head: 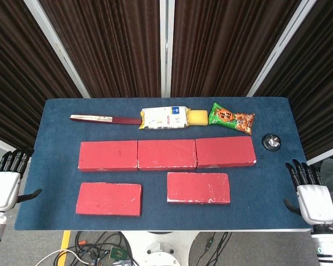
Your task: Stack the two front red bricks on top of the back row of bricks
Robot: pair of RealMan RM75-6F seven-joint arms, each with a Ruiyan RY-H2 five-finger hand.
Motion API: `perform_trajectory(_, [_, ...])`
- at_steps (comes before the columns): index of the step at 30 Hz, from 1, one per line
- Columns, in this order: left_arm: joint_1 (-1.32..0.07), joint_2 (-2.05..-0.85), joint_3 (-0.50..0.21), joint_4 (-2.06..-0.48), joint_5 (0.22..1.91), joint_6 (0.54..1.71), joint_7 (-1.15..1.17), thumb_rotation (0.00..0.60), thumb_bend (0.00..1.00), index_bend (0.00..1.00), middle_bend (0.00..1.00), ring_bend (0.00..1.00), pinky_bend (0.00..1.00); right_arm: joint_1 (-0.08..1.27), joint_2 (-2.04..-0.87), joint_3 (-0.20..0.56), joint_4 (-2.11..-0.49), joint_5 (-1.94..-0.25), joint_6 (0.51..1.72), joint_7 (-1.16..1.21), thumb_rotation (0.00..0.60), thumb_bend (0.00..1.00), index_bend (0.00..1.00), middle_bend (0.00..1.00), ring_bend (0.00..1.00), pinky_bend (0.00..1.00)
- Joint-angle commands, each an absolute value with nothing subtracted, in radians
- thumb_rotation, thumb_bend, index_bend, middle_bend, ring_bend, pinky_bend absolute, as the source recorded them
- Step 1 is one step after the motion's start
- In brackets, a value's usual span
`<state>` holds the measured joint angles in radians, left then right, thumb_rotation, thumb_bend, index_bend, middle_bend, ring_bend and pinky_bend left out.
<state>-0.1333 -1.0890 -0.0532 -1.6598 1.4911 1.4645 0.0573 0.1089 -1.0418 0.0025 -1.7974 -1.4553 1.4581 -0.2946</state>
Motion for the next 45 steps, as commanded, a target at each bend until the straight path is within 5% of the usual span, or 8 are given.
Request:
perform_trajectory(1, [-0.133,-1.088,-0.052,-1.66,1.493,1.465,0.058,0.6,0.0,0.0,0.0,0.0,0.02,0.107,-1.042,0.003,-1.797,-1.458,1.457,-0.293,0.6,0.13,0.0,0.0,0.0,0.0])
perform_trajectory(12, [-0.139,-1.09,-0.048,-1.662,1.509,1.461,0.075,0.6,0.0,0.0,0.0,0.0,0.02,0.118,-1.036,-0.007,-1.819,-1.48,1.41,-0.28,0.6,0.13,0.0,0.0,0.0,0.0])
perform_trajectory(19, [-0.137,-1.092,-0.051,-1.65,1.508,1.469,0.078,0.6,0.0,0.0,0.0,0.0,0.02,0.167,-1.042,-0.023,-1.886,-1.436,1.28,-0.378,0.6,0.13,0.0,0.0,0.0,0.0])
perform_trajectory(31, [-0.136,-1.098,-0.047,-1.636,1.511,1.466,0.061,0.6,0.0,0.0,0.0,0.0,0.02,0.364,-1.14,0.036,-1.977,-1.19,1.02,-0.632,0.6,0.13,0.0,0.0,0.0,0.0])
perform_trajectory(45, [-0.14,-1.085,-0.042,-1.629,1.515,1.454,0.031,0.6,0.0,0.0,0.0,0.0,0.02,0.535,-1.242,0.065,-1.999,-0.917,0.94,-0.728,0.6,0.09,0.0,0.0,0.0,0.0])
